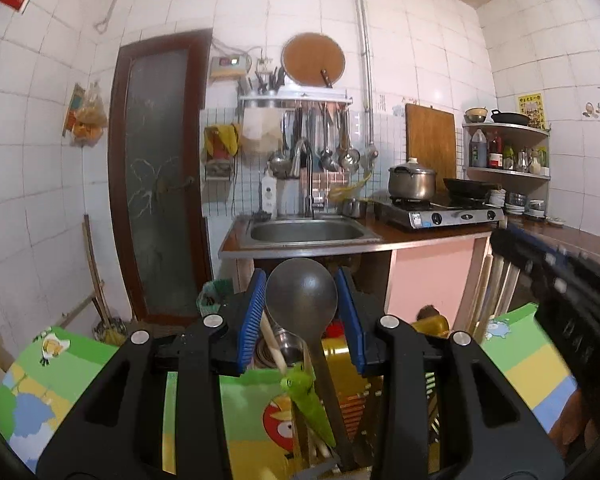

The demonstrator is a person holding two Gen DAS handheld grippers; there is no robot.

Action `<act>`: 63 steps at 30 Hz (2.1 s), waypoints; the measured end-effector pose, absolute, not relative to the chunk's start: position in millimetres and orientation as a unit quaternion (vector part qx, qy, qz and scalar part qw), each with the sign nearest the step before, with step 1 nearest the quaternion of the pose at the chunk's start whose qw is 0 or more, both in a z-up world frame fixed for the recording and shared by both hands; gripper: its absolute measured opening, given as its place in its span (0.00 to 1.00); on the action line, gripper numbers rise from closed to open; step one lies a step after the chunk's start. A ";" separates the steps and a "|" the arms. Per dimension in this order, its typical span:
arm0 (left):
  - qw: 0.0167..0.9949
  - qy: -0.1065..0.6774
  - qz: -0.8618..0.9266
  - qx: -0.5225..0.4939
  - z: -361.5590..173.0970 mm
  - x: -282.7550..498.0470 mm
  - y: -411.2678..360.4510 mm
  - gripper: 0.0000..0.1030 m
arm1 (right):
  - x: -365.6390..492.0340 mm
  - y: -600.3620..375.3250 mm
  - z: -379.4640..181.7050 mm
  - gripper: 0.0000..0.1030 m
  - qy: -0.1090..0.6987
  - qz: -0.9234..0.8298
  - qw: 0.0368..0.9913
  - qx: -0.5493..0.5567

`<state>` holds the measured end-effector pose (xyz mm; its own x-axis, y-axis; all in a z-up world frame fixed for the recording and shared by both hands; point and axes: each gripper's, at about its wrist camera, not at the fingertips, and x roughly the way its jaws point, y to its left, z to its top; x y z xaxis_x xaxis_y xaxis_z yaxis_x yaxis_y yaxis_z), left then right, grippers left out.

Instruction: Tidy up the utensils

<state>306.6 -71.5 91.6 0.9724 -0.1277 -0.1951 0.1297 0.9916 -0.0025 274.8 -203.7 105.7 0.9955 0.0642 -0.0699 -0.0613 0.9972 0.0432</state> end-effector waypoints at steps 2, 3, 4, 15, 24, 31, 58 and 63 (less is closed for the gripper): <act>0.992 0.106 -0.066 -0.004 94.9 297.8 -65.3 0.48 | 270.9 -206.7 106.1 0.08 0.061 0.021 0.998 0.011; 0.992 0.108 -0.064 -0.007 97.1 291.8 -62.4 0.52 | 268.6 -208.2 106.7 0.25 0.069 0.019 0.997 0.011; 0.992 0.108 -0.063 -0.007 99.6 287.6 -60.4 0.60 | 263.0 -212.0 108.0 0.56 0.077 0.017 0.997 0.014; 0.991 0.126 -0.034 -0.027 112.3 164.6 -6.0 0.95 | 165.3 -237.8 99.2 0.89 0.148 0.017 0.989 0.019; 0.985 0.170 -0.028 -0.029 61.6 74.8 6.8 0.95 | 82.6 -225.4 69.2 0.96 0.168 0.023 0.985 0.019; 0.987 0.158 -0.021 0.004 28.3 29.6 1.4 0.95 | 41.6 -204.4 41.2 0.96 0.159 0.013 0.987 0.007; 0.994 0.106 -0.010 0.027 2.1 2.2 -3.7 0.95 | -0.1 -201.4 -0.5 0.96 0.124 -0.019 0.992 0.023; 0.994 0.103 -0.009 0.026 1.5 0.5 -2.9 0.95 | 0.0 -201.9 -1.7 0.96 0.127 -0.021 0.991 0.024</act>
<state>0.5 -2.9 1.5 0.9788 -0.0118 -0.2045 0.0224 0.9985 0.0497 0.0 -201.9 -1.7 0.9670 -0.0354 -0.2524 0.0474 0.9980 0.0414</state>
